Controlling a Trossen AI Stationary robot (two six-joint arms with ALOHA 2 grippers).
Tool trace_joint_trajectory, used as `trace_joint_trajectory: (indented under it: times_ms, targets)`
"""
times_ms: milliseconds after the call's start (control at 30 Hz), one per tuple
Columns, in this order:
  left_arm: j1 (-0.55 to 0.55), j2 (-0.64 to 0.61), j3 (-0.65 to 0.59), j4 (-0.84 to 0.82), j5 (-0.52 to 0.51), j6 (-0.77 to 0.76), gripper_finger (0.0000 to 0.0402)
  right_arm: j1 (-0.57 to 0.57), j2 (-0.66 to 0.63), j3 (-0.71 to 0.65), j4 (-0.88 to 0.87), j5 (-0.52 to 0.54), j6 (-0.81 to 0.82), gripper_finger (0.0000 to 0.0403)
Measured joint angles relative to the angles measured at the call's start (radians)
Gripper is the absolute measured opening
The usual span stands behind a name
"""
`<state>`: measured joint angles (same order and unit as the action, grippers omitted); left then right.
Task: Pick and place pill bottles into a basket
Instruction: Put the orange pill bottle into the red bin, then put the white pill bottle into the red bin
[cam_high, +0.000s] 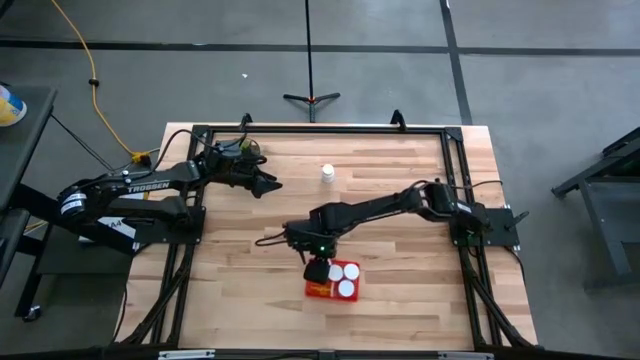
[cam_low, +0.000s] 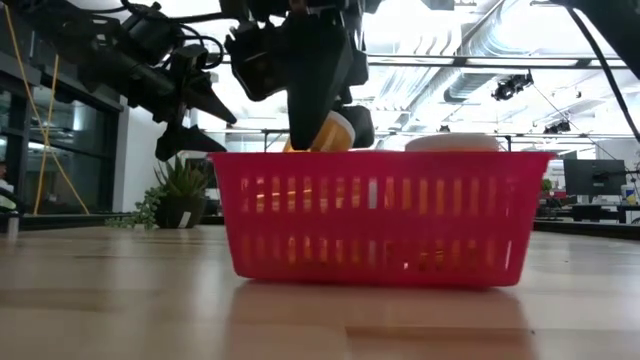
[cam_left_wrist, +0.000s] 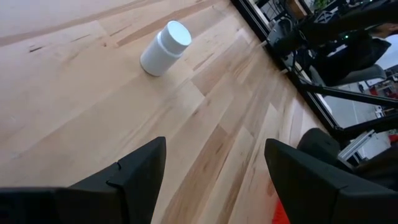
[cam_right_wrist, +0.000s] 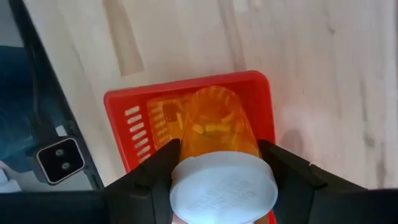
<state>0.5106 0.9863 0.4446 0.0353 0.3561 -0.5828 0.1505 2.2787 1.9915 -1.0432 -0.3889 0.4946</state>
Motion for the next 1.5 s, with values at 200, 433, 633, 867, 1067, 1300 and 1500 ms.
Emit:
trace_joint_trajectory:
  times_ms: [200, 433, 633, 867, 1067, 1300, 1500]
  targets:
    - [0.000, 0.000, 0.000, -0.007, 0.000, 0.002, 0.0308, -0.002, 0.000, 0.000, -0.045, 0.043, 0.002, 0.0225]
    - [0.000, 0.000, 0.000, -0.011, 0.000, 0.002, 0.0308, -0.006, 0.000, 0.000, -0.033, 0.046, 0.020, 0.0206]
    - [0.000, 0.000, 0.000, -0.011, 0.035, -0.001, 0.0308, -0.009, -0.002, 0.023, 0.050, 0.042, 0.021, 0.0213]
    - [0.000, 0.000, 0.000, -0.011, 0.049, -0.002, 0.0308, -0.013, -0.005, 0.059, 0.013, 0.039, 0.025, 0.0260]
    - [0.000, 0.000, 0.000, -0.011, 0.047, -0.002, 0.0308, -0.013, -0.005, 0.056, -0.030, 0.037, 0.021, 0.0267]
    - [0.000, 0.000, 0.000, -0.017, 0.047, -0.004, 0.0308, -0.017, -0.009, 0.086, -0.040, -0.021, 0.005, 0.0268]
    - [0.000, 0.000, 0.000, -0.017, 0.046, -0.024, 0.0308, -0.049, -0.010, 0.175, -0.082, 0.012, -0.035, 0.0269]
